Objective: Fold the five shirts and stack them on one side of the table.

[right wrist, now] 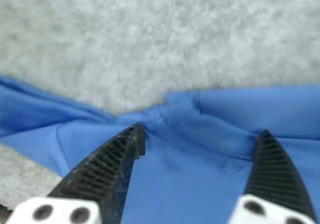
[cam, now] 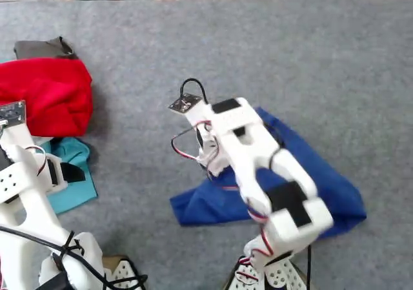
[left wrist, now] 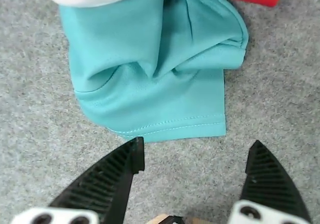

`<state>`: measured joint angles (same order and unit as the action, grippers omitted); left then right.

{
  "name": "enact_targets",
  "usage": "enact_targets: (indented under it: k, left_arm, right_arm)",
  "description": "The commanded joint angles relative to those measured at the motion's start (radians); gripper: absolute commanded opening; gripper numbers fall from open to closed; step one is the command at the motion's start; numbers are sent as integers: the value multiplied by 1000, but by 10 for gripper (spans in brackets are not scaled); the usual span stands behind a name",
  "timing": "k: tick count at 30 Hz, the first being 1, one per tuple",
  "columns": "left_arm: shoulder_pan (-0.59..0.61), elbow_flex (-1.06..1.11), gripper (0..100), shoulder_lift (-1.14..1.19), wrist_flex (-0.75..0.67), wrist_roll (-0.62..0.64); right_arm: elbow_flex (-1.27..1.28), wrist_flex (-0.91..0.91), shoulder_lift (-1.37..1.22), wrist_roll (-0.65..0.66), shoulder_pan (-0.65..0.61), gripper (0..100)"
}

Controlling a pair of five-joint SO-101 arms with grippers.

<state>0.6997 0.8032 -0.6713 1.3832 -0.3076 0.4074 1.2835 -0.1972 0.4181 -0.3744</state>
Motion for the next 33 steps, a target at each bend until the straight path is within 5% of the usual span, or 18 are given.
enact_targets:
  k: [1, 4, 11, 24, 28, 33]
  left_arm:
    - [10, 1, 335, -2, -9, -3]
    - [12, 2, 335, -2, -9, -3]
    - [12, -4, 334, -2, -9, -9]
    - [61, -10, 333, -9, -17, -9]
    - [79, -10, 333, -9, -17, -9]
    - [71, -18, 333, -9, -17, -8]
  right_arm:
    - [-171, 78, -110, -12, 11, 166]
    - [-280, 150, -171, -12, 31, 12]
    - [-599, 374, -179, -11, 61, 15]
    - [-1633, 476, -180, -28, -247, 15]
    - [-1747, 482, -179, -143, -133, 15]
    - [-1498, 483, -179, -166, 120, 15]
